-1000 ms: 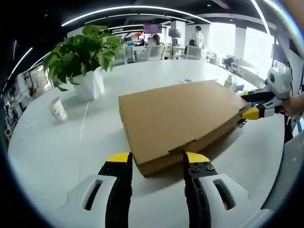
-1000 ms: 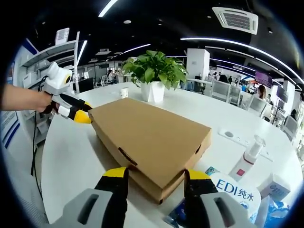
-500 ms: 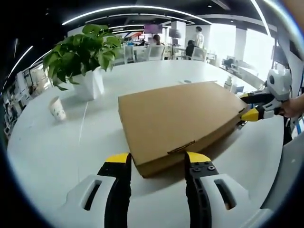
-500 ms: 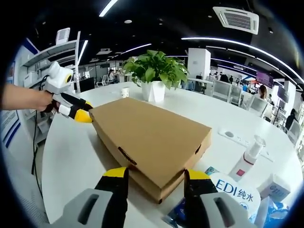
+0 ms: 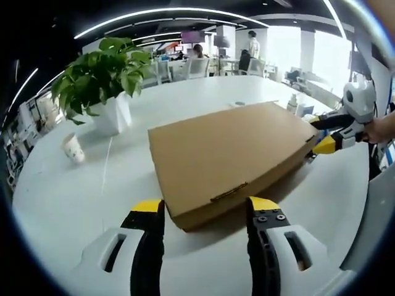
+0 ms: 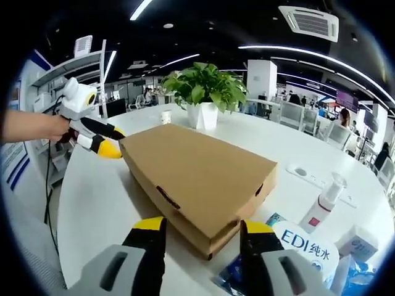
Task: Operate the shoe box by opening the lid, removing the specified soft item, and placing it in the target area until the item is outside and the box remains undamaged.
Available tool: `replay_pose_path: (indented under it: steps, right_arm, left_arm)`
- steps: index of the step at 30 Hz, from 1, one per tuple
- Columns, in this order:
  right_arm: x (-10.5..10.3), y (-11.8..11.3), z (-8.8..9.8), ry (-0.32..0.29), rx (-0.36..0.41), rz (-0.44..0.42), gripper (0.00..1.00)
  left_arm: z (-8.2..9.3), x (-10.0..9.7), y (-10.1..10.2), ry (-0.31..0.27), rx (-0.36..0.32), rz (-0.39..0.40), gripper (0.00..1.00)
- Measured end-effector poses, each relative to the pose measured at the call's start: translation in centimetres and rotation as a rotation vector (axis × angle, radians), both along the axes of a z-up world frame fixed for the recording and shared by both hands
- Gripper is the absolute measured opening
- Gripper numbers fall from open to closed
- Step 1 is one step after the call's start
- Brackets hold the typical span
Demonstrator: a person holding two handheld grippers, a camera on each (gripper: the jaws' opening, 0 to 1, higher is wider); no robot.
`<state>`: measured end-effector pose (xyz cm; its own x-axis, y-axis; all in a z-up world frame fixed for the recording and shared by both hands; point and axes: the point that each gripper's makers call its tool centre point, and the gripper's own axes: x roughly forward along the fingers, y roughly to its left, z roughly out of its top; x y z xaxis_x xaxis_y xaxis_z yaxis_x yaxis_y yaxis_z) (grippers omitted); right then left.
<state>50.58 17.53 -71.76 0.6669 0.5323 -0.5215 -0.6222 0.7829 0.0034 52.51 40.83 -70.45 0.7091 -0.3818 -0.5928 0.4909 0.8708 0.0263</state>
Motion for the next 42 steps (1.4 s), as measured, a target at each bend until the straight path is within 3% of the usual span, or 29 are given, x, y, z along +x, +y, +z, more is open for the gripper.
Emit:
replay_pose_path:
  steps: [12,19,24,32,38,42]
  right_arm:
    - [-1.6,-2.0,2.4,-0.049,0.0,-0.002,0.58]
    - [-3.2,-4.9,3.2,-0.065,-0.01,-0.039,0.66]
    - [-5.0,-7.1,2.9,-0.049,-0.01,-0.082,0.77]
    - [-8.0,-10.6,3.0,-0.049,-0.018,-0.147,0.85]
    - [-11.0,-13.4,3.2,-0.067,-0.061,-0.182,0.92]
    - [-12.8,-15.2,3.6,-0.058,-0.057,-0.231,0.94]
  left_arm:
    - [1.9,-2.0,-0.6,-0.035,-0.022,0.007,0.6]
    - [2.8,-4.0,-1.2,-0.046,-0.037,0.019,0.66]
    - [3.2,-5.7,-1.7,-0.063,-0.057,0.029,0.69]
    - [3.6,-8.9,-2.7,-0.071,-0.072,0.025,0.74]
    - [5.0,-12.0,-3.5,-0.112,-0.093,0.04,0.79]
    - [5.3,-13.9,-4.1,-0.131,-0.056,0.012,0.79]
